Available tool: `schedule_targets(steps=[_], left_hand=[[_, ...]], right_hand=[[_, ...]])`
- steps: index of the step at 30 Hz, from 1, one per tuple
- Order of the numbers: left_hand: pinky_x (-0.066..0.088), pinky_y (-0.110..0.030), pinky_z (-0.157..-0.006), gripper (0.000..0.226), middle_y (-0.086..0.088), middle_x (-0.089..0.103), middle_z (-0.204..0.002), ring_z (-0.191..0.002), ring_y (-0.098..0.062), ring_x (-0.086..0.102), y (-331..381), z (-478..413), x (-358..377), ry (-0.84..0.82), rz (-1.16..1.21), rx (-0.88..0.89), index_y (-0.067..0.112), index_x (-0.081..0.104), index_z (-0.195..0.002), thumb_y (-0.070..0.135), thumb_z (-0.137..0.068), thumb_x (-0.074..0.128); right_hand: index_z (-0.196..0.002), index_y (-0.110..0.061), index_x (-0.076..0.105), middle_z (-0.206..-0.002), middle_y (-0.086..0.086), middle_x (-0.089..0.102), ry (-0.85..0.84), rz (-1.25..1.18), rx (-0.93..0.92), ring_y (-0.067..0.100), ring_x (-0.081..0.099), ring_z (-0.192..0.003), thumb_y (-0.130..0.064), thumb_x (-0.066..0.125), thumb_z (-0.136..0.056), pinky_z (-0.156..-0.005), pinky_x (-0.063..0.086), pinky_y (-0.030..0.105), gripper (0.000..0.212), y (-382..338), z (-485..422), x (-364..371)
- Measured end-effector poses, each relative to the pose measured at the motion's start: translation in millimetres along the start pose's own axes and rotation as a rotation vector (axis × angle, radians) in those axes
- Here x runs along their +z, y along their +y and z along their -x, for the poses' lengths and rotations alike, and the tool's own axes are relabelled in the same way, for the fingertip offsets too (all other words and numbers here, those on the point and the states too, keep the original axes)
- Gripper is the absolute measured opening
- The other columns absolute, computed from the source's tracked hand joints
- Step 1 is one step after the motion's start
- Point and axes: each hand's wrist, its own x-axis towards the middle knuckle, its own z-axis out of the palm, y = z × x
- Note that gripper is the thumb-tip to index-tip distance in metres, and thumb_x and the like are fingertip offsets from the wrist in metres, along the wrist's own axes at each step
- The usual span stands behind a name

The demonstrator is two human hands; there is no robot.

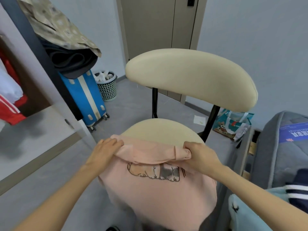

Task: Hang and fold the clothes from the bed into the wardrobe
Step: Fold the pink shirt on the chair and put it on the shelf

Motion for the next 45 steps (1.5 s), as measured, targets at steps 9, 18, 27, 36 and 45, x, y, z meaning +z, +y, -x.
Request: schedule_targets(steps=[9,18,27,36,45], left_hand=[[0.027,-0.025,-0.089,0.038,0.001,0.028,-0.143,-0.125,-0.022,0.032,12.0,64.7,10.2,-0.426,-0.15,0.095,0.022,0.048,-0.12,0.006,-0.086,0.047],[0.029,-0.028,-0.103,0.039,0.005,0.03,-0.15,-0.132,-0.017,0.032,22.1,21.8,9.6,-0.314,-0.004,-0.008,0.026,0.05,-0.128,0.007,-0.095,0.042],[0.025,-0.041,-0.113,0.075,-0.005,-0.002,-0.161,-0.145,-0.031,0.011,21.7,-58.4,29.1,-0.49,-0.178,-0.103,0.027,0.008,-0.153,-0.007,-0.094,0.038],[0.036,-0.031,-0.071,0.031,-0.008,0.043,-0.119,-0.108,-0.026,0.046,-6.5,-64.5,40.0,-0.515,-0.105,-0.17,0.017,0.041,-0.128,0.014,-0.098,0.038],[0.047,-0.039,-0.078,0.025,-0.009,0.053,-0.118,-0.109,-0.028,0.053,-15.3,-76.5,-22.9,-0.164,-0.217,-0.411,0.014,0.048,-0.118,0.007,-0.096,0.039]], right_hand=[[-0.134,-0.044,0.04,-0.122,0.004,0.049,-0.639,0.366,-0.177,0.032,0.054,-0.109,-0.022,0.045,-0.093,-0.074,0.034,0.035,0.046,-2.7,57.4,34.5],[-0.133,-0.027,0.05,-0.133,0.001,0.043,-0.283,0.078,0.067,0.025,0.044,-0.12,-0.025,0.044,-0.096,-0.083,0.041,0.034,0.037,-0.4,14.4,37.6],[-0.136,-0.007,0.037,-0.135,0.014,0.034,-0.358,-0.025,0.379,0.037,0.052,-0.116,-0.014,0.045,-0.094,-0.1,0.041,0.041,0.043,20.3,-34.6,53.7],[-0.112,-0.011,0.055,-0.118,0.009,0.055,-0.413,0.15,0.278,0.027,0.056,-0.103,-0.019,0.051,-0.089,-0.077,0.042,0.029,0.024,40.9,-52.8,45.8],[-0.09,-0.01,0.046,-0.107,0.018,0.059,-0.065,0.129,0.185,0.033,0.055,-0.092,0.002,0.047,-0.082,-0.065,0.039,0.032,0.015,16.8,-96.7,-27.5]])
